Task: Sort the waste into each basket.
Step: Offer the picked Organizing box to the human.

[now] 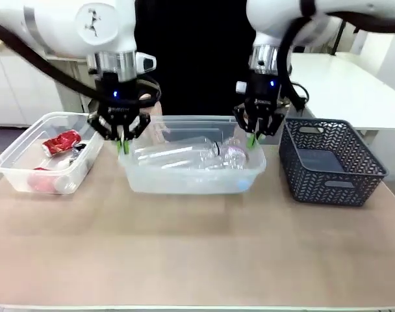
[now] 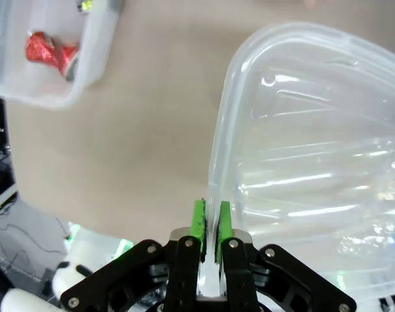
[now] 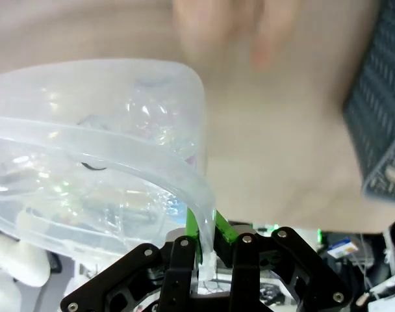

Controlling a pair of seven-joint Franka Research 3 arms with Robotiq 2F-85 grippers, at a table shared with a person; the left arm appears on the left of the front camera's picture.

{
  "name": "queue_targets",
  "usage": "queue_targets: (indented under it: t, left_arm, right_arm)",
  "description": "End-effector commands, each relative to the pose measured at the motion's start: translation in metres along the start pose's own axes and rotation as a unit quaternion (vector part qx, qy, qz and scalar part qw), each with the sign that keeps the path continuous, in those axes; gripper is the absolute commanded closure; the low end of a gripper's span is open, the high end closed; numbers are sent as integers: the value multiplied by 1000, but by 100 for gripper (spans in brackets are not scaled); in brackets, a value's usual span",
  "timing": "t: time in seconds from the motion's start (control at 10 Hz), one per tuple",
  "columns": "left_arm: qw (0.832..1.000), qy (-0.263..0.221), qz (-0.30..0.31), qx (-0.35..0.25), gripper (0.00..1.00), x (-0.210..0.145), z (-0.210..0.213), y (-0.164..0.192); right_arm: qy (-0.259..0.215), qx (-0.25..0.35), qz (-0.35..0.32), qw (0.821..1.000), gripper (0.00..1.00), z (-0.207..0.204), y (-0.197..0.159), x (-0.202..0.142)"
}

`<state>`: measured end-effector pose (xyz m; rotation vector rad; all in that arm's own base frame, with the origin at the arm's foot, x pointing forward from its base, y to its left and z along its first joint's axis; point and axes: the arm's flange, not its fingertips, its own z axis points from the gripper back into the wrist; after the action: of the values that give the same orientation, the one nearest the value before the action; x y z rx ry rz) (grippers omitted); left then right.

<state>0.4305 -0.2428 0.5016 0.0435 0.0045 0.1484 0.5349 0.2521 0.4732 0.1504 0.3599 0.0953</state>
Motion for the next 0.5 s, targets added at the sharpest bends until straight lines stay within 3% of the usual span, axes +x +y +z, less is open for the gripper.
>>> queue_targets:
  t: [0.0,0.2,0.3,0.4]
  left_arm:
    - [1000,-1,8,-9,91,27,-3,-23]
    - [999,8,19,-30,91,48,-12,-20]
    - [1000,8,7,6,91,41,-12,4]
    - [1000,8,7,6,91,41,-12,4]
  right_arm:
    - [22,20,35,999,95,23,32,33]
    - [39,17,33,999,95,12,32,47]
    - [49,18,23,998,95,4,32,54]
    - [20,-2,21,1000,95,4,9,50]
